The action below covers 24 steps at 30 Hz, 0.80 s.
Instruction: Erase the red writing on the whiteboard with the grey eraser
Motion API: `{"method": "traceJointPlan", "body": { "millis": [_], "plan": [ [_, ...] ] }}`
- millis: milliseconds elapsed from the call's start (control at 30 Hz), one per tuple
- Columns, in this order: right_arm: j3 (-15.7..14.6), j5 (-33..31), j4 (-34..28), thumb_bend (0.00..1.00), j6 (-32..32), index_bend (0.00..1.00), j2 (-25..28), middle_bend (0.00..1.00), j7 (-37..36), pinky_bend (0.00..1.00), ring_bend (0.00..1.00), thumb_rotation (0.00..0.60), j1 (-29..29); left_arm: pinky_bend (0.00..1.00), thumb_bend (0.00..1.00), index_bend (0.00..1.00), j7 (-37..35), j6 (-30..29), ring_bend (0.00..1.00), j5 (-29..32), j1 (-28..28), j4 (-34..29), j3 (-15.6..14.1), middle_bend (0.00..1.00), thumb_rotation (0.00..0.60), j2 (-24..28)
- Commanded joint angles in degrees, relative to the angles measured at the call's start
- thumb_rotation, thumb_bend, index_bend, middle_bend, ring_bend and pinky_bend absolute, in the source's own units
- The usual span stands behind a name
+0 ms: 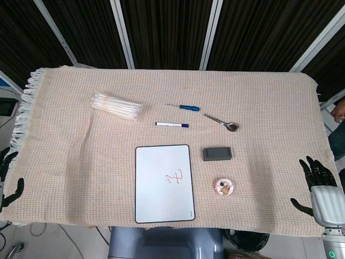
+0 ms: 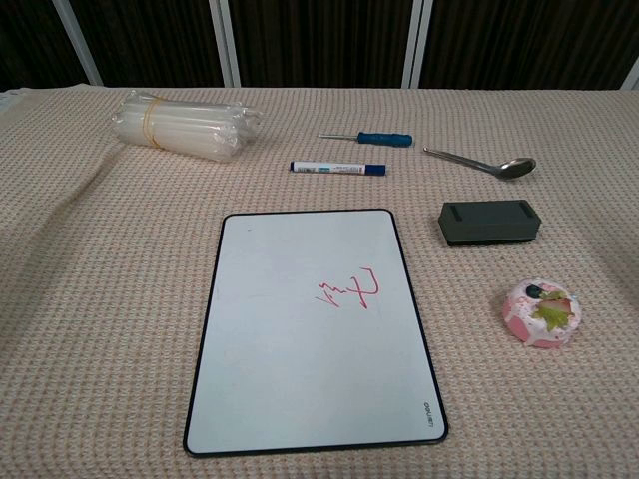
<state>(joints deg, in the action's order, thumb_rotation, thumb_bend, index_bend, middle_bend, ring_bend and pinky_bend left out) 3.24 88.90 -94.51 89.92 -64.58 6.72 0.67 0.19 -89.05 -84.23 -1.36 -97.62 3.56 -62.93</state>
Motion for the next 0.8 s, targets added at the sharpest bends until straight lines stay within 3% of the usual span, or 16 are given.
{"method": "traceJointPlan", "body": {
  "millis": [33,800],
  "plan": [
    [0.0,0.0,0.0,0.1,-0.1,0.0,0.0,0.0,0.0,0.14,0.03,0.6,0.0,0.0,0.45,0.13,0.0,0.0,0.0,0.0,0.0,0.0,0.0,0.02,0.6,0.0],
    [-0.3,-0.3,-0.3,0.1,-1.0,0.0,0.2,0.0,-1.1,0.14,0.03,0.6,0.2,0.0,0.45,0.13,0.2,-0.2,0.0,0.1,0.1,0.0,0.1,0.02,0.6,-0.1]
  ]
}}
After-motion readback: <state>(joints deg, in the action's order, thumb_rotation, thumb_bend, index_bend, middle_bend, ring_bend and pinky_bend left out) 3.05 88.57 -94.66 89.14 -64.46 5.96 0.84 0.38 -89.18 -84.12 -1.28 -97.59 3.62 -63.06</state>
